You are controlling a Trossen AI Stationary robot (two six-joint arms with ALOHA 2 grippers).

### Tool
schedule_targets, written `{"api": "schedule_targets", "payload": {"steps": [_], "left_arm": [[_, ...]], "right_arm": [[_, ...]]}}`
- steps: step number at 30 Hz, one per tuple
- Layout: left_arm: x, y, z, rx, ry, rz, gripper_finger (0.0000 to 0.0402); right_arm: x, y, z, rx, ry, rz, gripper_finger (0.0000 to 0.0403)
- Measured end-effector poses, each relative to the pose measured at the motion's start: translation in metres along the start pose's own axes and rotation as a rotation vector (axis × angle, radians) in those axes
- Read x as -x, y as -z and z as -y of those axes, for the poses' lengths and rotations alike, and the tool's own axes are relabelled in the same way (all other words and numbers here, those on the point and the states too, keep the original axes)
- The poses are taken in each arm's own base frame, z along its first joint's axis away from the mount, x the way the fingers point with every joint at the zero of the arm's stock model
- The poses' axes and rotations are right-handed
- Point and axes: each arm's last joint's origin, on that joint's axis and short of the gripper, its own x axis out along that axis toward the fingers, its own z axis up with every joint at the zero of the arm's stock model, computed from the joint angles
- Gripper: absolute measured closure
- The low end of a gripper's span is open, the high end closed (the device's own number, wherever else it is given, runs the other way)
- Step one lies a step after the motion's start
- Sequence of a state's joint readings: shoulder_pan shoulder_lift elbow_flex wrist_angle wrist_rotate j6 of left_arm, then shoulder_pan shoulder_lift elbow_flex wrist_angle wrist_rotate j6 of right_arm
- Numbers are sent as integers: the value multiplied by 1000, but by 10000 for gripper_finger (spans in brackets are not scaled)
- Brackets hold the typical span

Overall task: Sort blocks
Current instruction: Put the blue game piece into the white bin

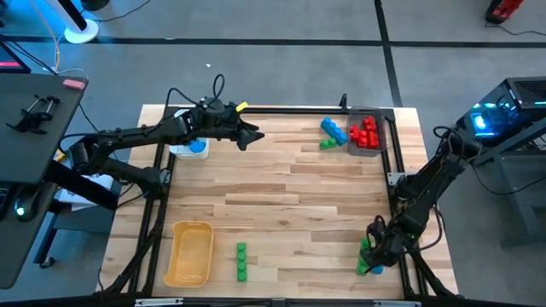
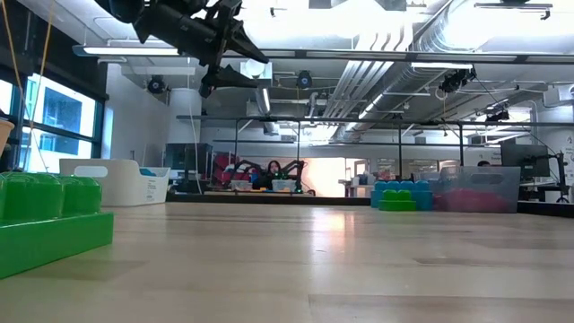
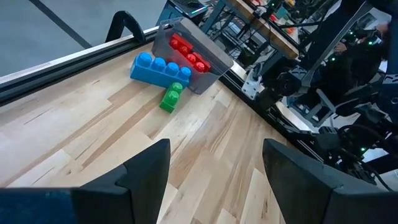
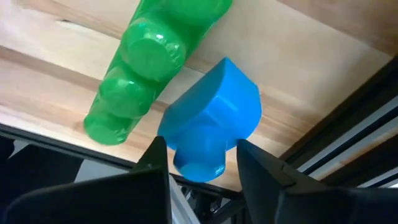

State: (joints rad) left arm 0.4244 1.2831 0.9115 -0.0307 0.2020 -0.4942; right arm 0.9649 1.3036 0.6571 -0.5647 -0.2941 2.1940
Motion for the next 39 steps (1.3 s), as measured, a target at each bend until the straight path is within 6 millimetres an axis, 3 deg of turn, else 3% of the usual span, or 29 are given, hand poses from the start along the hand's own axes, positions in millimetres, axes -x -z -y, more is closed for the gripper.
{"api": "schedule_targets", "payload": {"steps": [9, 16, 23, 25, 31, 35, 39], "left_arm": [[0, 0, 0, 0, -1, -1, 158], [0, 0, 0, 0, -1, 1, 158], [1, -5, -2, 1, 7, 38, 158], [2, -9, -3, 32, 34, 61, 158], [13, -37, 0, 50, 346, 191, 158], [20, -48, 6, -1, 461, 272, 158], [16, -43, 14, -4, 489, 247, 158]], "right_arm": [[-4, 0, -2, -5, 5, -2, 317], [-4, 3, -6, 20, -30, -25, 393], [11, 14, -14, 59, -88, -58, 398], [19, 19, -16, 78, -97, -63, 398], [58, 36, -27, 118, -233, -5, 400], [93, 33, -40, 154, -458, 264, 402], [130, 14, -61, 254, -595, 605, 402]]}}
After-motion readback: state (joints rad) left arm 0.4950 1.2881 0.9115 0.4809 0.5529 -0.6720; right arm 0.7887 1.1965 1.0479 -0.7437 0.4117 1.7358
